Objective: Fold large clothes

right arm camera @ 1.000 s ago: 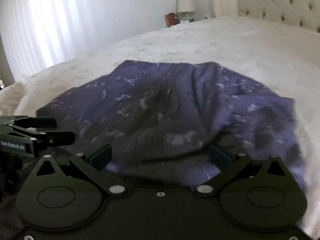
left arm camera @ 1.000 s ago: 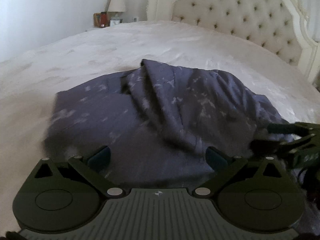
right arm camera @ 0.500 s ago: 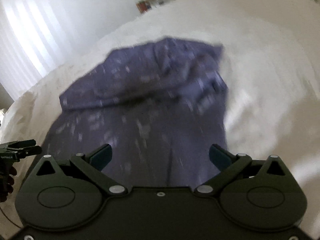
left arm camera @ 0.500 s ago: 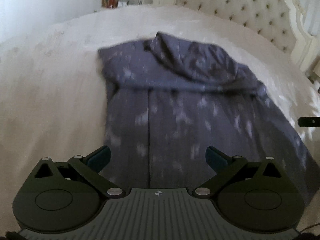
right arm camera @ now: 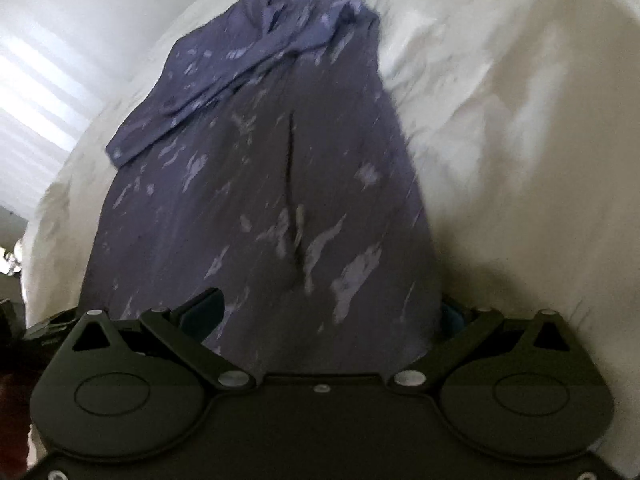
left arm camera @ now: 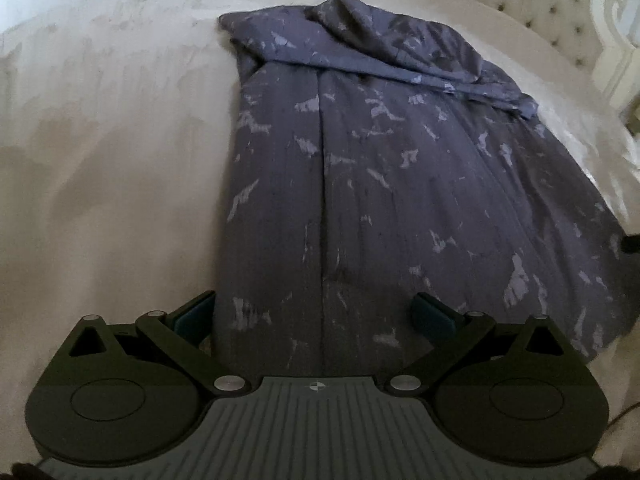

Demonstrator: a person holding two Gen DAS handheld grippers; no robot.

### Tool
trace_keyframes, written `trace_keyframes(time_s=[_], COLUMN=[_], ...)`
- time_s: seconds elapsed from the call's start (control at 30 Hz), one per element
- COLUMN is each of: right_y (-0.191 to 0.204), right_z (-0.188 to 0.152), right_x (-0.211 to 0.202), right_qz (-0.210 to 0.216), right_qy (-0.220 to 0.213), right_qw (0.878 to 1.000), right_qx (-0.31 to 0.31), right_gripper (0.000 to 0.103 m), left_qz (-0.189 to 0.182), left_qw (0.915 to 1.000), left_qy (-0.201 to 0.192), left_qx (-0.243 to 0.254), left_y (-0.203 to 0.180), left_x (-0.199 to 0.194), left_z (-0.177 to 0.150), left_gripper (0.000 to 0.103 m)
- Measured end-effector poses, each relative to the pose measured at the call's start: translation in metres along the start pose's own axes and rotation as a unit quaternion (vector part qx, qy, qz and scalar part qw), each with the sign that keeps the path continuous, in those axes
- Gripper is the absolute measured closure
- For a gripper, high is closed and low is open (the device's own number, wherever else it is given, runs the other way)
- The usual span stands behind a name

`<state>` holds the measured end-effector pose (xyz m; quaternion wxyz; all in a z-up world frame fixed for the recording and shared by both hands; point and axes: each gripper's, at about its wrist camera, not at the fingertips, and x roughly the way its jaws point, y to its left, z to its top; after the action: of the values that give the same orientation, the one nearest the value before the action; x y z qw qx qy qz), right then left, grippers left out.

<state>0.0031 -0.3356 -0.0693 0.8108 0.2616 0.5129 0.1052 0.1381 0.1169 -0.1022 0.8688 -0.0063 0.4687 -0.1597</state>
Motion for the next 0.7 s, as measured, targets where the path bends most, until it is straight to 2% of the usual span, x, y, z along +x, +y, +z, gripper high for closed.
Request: trace_keyframes(time_s=[0.23,0.57,0.6,0.63,0.67,0.7], right_y=[0.010,0.007,0.007,0.007,0.008,0.009], right_z=[-0.009,-0.007,-0.007,-0.007,-0.007,-0.007], right_x=[0.013,0.018,0.018,0.018,0.017,0.017], right_qz=[0.019,0.033,0.033,0.034,0.035,0.038], right_qy=[0.043,0.051,0.052,0.053,0.055,0.058], right_qw=[0.999,0.998,0.998,0.998,0.998,0.997], right_qx=[-0.019,-0.013,-0.014,-0.014,-0.015,-0.017], right_gripper=[0.000,0.000,0.000,0.000,0.000,0.000], left_qz=[-0.005,-0.014,-0.014,-0.017,-0.023,-0.029], left_qw=[0.9996,0.9996,0.9996,0.9996,0.9996,0.9995], left_qy=[0.026,0.017,0.016,0.011,0.006,0.000], left_qx=[-0.003,-0.019,-0.019,-0.018,-0.016,-0.014], left_y=[-0.001,0.002,0.001,0.000,-0.001,-0.002], left_x=[0.003,0.004,0.002,0.000,-0.004,-0.008], left_z=[-0.004,-0.003,-0.004,-0.005,-0.006,-0.008], left_gripper=[0.000,0.001,0.007,0.020,0.026,0.037])
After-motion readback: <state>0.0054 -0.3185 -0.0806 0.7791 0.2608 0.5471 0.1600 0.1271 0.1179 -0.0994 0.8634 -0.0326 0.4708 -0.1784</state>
